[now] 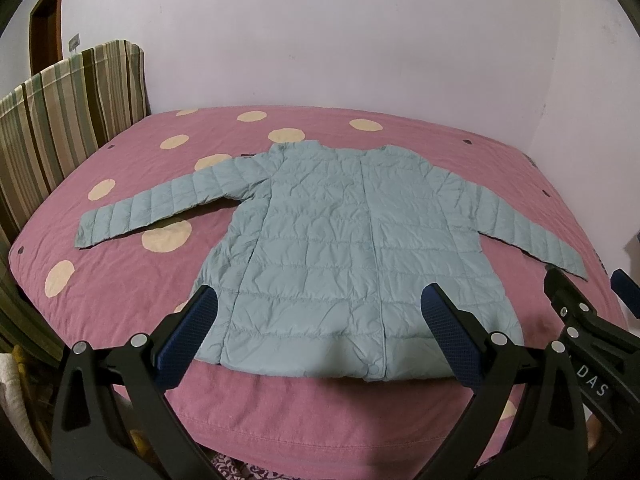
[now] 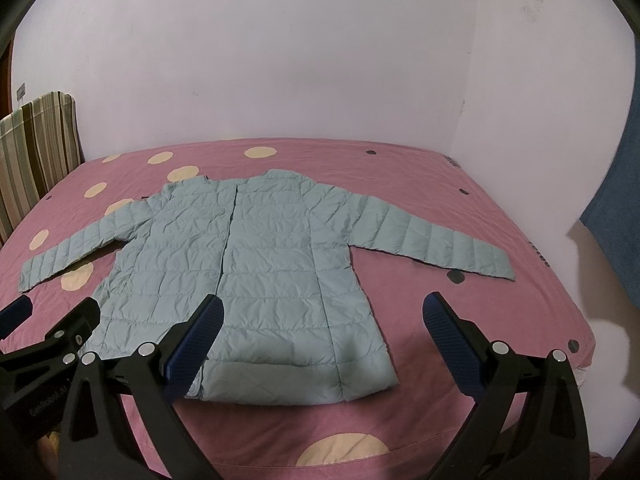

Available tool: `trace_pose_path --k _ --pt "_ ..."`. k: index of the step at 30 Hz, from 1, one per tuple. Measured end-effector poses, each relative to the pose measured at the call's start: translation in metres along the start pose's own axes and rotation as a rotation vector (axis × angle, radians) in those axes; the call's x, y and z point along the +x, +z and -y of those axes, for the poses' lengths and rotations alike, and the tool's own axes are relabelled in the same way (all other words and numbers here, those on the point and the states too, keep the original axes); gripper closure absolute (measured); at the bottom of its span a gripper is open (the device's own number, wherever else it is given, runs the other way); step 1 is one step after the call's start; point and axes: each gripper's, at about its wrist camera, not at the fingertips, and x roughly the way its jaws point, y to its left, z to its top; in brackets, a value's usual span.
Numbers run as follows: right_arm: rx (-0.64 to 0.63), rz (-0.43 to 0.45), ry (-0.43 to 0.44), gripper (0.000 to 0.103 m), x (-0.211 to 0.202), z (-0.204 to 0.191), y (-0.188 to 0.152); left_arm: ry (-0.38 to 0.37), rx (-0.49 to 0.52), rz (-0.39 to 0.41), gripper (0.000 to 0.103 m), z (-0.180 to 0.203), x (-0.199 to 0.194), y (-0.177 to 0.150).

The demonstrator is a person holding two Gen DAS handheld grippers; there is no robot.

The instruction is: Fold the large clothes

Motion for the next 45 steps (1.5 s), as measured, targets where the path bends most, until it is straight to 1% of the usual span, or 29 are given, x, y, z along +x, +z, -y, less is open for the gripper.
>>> trace_pose_path --k 45 --pt "-0.001 -0.002 0.000 0.004 0.0059 -0.0013 -0.0021 0.002 -0.002 -0.001 0.002 -0.0007 -0.0023 -0.0003"
